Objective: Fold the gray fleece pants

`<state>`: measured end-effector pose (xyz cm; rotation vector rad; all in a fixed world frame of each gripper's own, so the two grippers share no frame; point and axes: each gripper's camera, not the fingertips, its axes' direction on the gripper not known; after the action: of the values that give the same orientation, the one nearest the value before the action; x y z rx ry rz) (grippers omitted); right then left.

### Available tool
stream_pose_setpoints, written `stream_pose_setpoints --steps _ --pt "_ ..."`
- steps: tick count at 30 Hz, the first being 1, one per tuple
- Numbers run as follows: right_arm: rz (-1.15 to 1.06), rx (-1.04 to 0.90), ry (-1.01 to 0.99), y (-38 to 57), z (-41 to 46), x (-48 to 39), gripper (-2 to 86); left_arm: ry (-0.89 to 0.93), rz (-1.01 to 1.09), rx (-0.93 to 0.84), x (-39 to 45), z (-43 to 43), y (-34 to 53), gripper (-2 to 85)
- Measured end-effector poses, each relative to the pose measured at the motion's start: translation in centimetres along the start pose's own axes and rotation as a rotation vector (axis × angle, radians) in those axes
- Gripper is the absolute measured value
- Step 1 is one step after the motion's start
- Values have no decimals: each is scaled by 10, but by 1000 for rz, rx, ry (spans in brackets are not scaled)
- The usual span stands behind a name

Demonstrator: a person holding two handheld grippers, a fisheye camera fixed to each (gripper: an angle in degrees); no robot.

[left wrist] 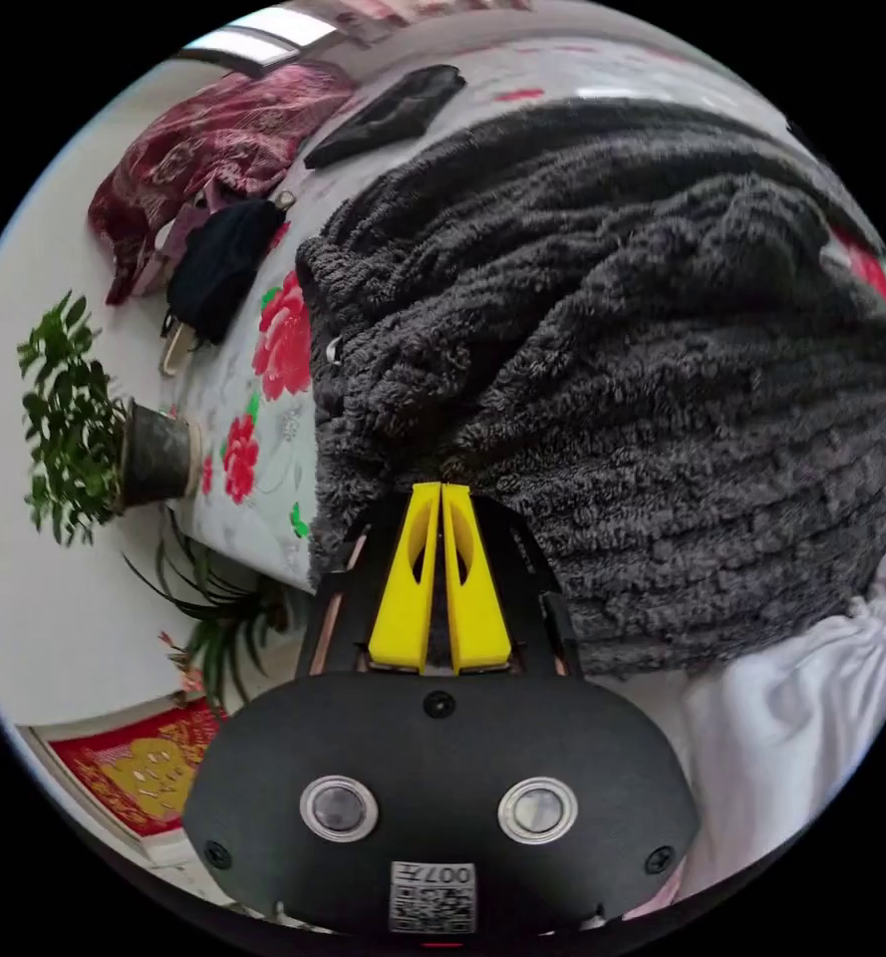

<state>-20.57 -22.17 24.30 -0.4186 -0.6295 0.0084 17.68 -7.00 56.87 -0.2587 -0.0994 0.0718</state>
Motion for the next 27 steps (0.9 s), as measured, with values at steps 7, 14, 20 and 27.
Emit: stream_pose_setpoints --steps 7,14,20,27 --pt "45 80 -68 -1 -57 10 3 183 -229 -1 -99 -8 3 -9" --pt "133 250 7 -22 -121 68 2 190 -274 226 -77 -102 -6 -8" --pt "111 286 49 -102 -145 93 4 211 -197 284 -97 -125 -123 -4" --pt "231 240 212 -165 -145 151 28 215 -122 142 -107 -77 -263 -6"
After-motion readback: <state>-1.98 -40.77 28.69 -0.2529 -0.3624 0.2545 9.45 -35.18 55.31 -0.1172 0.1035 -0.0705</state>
